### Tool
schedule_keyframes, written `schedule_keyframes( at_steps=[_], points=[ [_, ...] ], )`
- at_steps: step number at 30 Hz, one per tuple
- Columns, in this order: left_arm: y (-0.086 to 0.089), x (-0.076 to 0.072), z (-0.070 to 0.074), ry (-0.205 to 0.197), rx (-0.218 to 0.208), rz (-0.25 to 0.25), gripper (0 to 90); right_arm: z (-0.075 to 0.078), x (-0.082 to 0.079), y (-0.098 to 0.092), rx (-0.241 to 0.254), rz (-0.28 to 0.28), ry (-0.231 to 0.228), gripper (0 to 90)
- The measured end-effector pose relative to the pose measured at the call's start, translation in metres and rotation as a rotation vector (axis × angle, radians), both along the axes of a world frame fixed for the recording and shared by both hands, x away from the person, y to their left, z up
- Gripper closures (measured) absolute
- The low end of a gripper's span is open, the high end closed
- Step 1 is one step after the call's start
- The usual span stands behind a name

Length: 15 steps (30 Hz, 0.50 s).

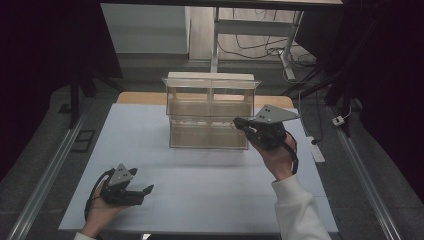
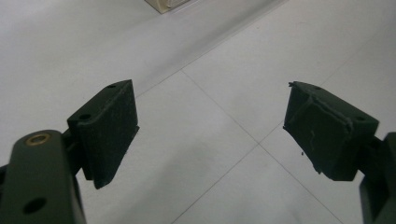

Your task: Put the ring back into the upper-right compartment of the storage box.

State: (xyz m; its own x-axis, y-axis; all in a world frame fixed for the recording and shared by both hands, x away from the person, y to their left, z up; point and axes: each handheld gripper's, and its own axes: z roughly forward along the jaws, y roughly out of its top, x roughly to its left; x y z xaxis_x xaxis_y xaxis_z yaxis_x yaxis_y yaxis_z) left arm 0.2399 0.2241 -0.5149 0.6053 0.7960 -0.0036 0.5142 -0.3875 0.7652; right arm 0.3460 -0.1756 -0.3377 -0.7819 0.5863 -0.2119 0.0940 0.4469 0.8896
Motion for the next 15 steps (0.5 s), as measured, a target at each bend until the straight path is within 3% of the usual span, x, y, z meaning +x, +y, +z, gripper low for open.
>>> schedule_keyframes(
  at_steps=[15],
  points=[
    [0.001, 0.0, 0.001, -0.005, 0.002, -0.002, 17.5, 0.011, 0.024, 0.011, -0.001, -0.027, -0.007, 87.3]
  ],
)
